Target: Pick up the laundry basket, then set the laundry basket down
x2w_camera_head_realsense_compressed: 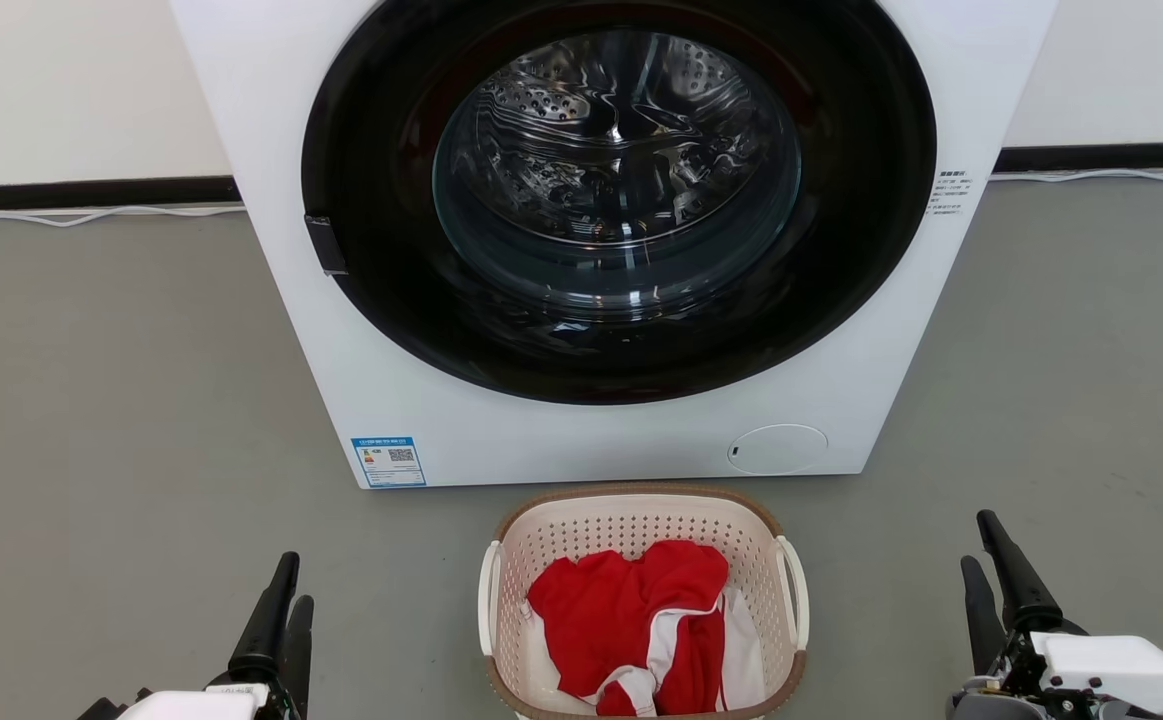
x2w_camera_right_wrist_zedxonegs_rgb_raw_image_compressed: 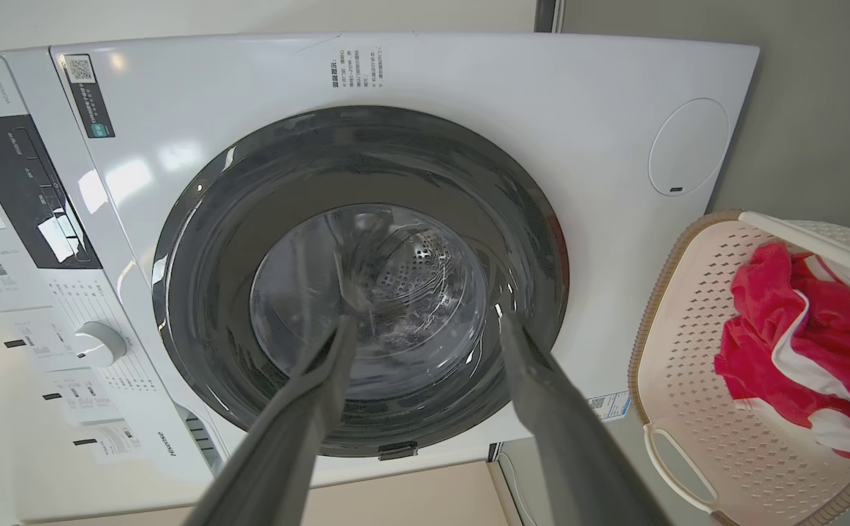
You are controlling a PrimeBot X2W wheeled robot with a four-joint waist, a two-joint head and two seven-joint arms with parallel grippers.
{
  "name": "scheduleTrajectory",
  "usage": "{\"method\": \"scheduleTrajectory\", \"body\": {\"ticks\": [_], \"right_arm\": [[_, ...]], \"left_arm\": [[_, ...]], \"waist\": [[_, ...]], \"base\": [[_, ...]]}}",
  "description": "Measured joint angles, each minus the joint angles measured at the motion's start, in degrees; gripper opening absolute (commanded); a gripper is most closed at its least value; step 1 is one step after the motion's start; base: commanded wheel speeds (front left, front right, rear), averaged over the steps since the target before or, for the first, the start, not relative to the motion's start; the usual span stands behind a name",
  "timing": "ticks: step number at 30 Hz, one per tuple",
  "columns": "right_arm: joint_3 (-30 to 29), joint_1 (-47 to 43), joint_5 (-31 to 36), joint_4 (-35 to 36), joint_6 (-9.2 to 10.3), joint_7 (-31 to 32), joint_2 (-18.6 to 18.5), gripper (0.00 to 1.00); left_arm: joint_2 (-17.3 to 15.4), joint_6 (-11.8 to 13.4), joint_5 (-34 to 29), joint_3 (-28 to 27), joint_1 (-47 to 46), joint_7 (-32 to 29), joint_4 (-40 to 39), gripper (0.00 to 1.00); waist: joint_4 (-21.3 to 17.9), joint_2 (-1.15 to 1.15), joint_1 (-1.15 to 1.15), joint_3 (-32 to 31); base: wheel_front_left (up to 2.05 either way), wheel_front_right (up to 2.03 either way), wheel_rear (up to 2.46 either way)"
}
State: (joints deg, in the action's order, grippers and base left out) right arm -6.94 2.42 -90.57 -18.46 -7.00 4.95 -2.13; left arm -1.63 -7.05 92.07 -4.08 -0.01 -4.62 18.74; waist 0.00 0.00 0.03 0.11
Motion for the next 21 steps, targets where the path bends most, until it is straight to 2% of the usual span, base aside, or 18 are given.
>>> {"method": "scheduleTrajectory", "body": {"ticks": [14,21], "right_arm": [[0.8,-0.1,9.4,1.4,0.0,-2.3,0.0,1.0],[1.5,-0.1,16.6,1.7,0.0,-3.5,0.0,1.0]], "left_arm": [[-0.1,0.0,-4.6,0.3,0.0,2.2,0.0,1.0],[-0.1,0.0,-9.8,0.1,0.0,3.5,0.0,1.0]], "waist": [[0.0,0.0,-0.02,0.0],[0.0,0.0,-0.02,-0.1]], "base": [[0.0,0.0,0.0],[0.0,0.0,0.0]]}}
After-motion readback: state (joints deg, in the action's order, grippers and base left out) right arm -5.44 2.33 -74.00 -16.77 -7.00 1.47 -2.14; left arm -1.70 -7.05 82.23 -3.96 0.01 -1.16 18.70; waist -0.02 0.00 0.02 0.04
